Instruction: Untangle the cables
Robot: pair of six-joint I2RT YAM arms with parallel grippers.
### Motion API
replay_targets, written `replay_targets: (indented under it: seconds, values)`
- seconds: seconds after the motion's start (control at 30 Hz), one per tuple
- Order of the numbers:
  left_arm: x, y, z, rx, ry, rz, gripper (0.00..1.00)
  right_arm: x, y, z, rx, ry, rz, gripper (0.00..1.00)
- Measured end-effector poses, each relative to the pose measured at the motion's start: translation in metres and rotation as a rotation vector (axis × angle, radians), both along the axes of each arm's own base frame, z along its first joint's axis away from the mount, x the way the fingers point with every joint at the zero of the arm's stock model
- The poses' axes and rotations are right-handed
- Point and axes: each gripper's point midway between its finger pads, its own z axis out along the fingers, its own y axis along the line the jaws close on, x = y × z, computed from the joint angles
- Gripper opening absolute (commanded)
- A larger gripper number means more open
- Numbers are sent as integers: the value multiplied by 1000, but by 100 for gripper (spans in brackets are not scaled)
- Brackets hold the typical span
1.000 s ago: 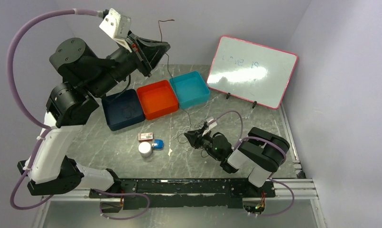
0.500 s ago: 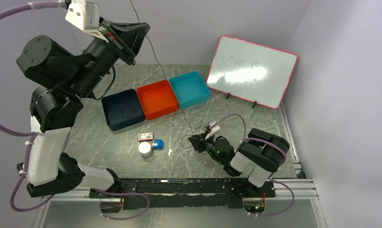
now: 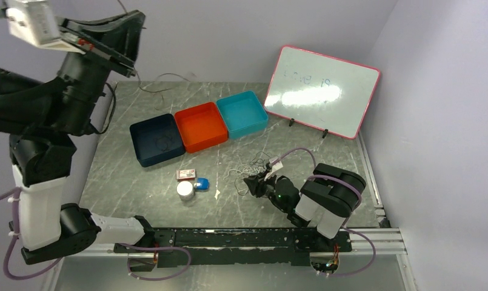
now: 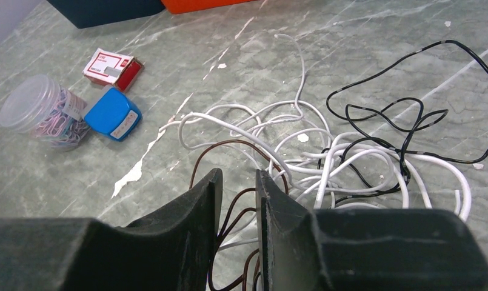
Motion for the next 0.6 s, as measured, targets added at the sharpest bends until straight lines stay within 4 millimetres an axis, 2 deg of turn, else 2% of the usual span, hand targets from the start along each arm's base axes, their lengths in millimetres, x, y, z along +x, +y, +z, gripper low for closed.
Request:
replay_targets:
  seconds: [0.2, 0.33, 0.47, 0.6]
  values:
    - [-11, 27, 14, -47, -38, 54, 7, 0, 0, 0, 0, -1, -1, 34]
    - [-11, 34, 13, -53, -30, 79, 7, 0, 0, 3, 4, -4, 1, 37]
    - [-1, 27, -2, -20, 14, 96, 7, 0, 2, 19, 29, -27, 10, 42]
    - [14, 14, -26, 38, 85, 110, 7, -1, 4, 41, 56, -70, 24, 47]
